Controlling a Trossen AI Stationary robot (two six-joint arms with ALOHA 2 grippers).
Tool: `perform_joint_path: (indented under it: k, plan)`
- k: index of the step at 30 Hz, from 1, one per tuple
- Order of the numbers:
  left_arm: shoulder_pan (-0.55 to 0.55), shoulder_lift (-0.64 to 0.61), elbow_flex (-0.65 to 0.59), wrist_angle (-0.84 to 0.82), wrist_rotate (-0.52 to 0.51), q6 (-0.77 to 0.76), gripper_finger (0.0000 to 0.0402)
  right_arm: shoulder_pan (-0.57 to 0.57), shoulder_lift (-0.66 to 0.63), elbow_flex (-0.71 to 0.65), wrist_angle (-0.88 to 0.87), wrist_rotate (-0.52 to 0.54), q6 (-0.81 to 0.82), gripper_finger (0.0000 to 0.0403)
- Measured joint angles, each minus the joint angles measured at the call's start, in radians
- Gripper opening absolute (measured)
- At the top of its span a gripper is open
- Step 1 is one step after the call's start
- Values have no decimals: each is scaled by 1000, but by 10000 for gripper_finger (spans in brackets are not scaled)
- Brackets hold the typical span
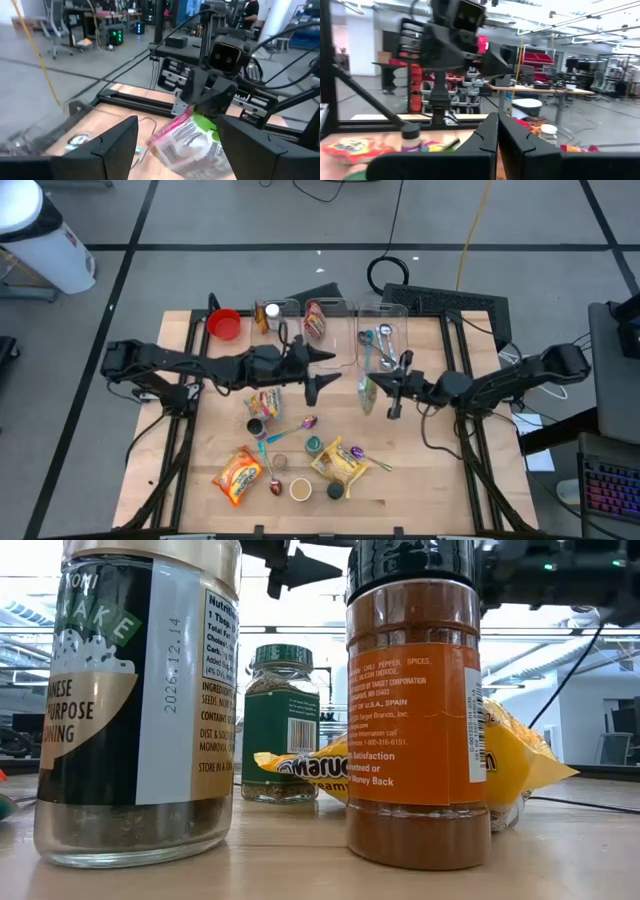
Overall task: Pick & Place Food Item
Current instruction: Put the green noodle pack into the middle transparent bin
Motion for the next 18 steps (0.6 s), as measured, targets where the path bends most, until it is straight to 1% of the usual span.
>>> perform_joint_path:
  k: [2,9,12,15,18]
  plan:
    - [-18,19,0,20,-34,23,274,-9,51,45,1,32,-23,0]
    - [-72,63,0,43,-124,51,273,-8,218,204,-3,250,-166,0]
    - [-101,66,0,37,-203,102,273,-13,272,262,1,325,-224,0]
    - [-135,65,0,37,-299,192,273,-23,306,301,0,366,-264,0]
    - [-171,65,0,41,-403,313,273,-43,322,320,7,362,-260,0]
